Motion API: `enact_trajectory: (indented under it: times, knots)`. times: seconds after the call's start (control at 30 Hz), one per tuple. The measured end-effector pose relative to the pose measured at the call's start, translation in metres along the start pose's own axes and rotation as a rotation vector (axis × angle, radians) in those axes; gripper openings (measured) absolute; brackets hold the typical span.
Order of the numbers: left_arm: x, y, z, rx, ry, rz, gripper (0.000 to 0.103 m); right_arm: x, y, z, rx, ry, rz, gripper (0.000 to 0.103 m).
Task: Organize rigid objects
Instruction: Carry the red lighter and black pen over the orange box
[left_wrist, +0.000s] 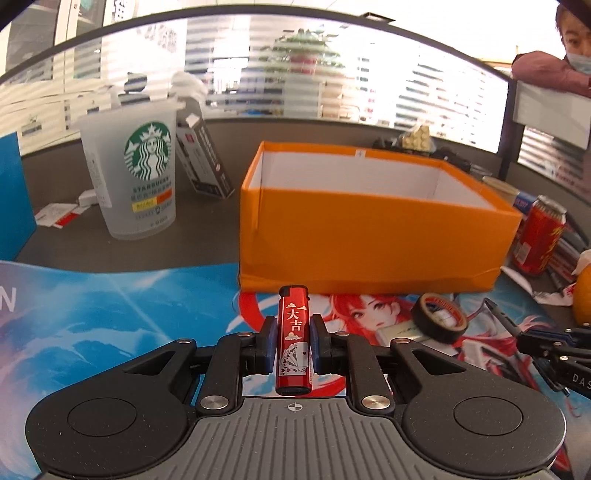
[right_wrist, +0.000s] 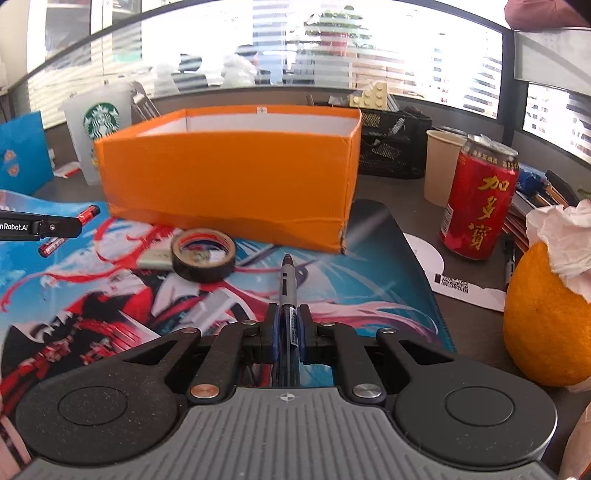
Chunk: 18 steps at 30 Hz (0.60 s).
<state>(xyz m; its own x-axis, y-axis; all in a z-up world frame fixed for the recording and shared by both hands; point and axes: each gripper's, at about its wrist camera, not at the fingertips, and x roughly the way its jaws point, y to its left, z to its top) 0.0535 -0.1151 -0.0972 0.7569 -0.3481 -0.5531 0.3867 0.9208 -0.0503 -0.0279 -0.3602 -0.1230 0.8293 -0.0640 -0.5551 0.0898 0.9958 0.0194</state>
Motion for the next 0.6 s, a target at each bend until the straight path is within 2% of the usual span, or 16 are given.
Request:
enact_trajectory:
  times: [0.27, 0.6]
  knots:
    - [-0.002, 0.007, 0.008, -0.026, 0.007, 0.004, 0.016, -0.018, 0.007, 0.013, 0.021, -0.054, 0.05, 0.009]
    - [-0.009, 0.015, 0.011, -0.03, 0.003, 0.017, 0.016, -0.029, 0.019, 0.019, 0.0, -0.085, 0.062, 0.009]
